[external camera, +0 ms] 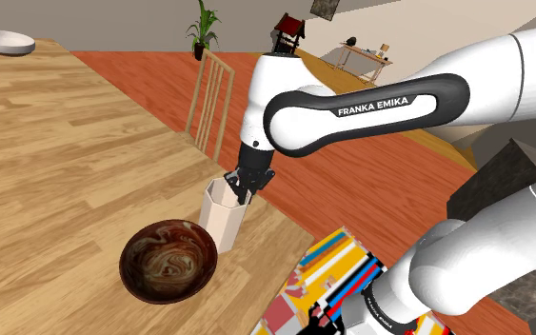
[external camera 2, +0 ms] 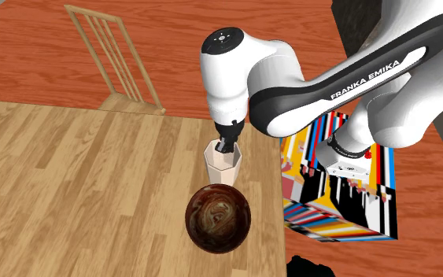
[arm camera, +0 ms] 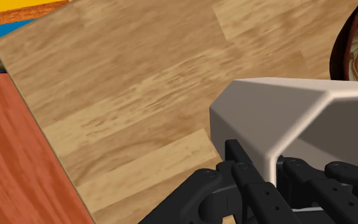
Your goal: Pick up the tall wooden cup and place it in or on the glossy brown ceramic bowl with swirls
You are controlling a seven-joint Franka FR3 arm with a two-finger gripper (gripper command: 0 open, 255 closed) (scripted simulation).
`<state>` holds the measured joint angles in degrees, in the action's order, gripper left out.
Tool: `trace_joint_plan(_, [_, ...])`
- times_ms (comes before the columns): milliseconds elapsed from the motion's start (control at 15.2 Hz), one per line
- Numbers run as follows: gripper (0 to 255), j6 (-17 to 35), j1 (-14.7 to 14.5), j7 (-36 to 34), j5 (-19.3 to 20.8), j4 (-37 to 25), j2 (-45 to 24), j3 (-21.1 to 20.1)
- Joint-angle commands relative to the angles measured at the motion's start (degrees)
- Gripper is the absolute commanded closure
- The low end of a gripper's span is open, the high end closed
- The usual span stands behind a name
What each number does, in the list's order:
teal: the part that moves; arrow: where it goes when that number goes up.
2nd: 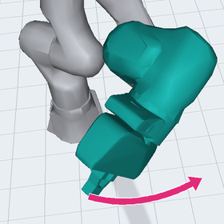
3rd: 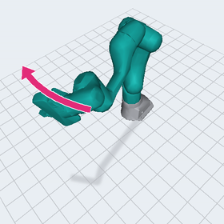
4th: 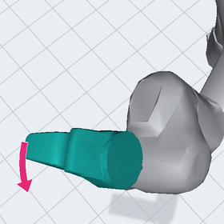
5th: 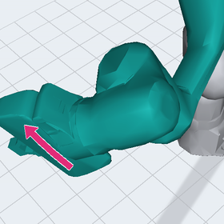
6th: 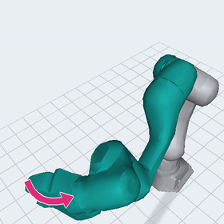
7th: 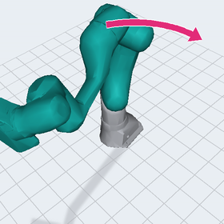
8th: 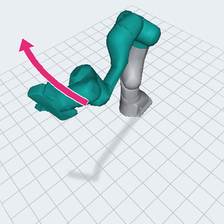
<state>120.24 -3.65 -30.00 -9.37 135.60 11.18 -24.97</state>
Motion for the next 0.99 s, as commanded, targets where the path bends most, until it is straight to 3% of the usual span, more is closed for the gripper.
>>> trace_joint_plan(0, [255,0.0,0.0,0.0,0.0,0.0,-0.1,0.0])
trace_joint_plan(924, [255,-9.7,0.0,0.4,-0.6,-5.9,4.0,1.1])
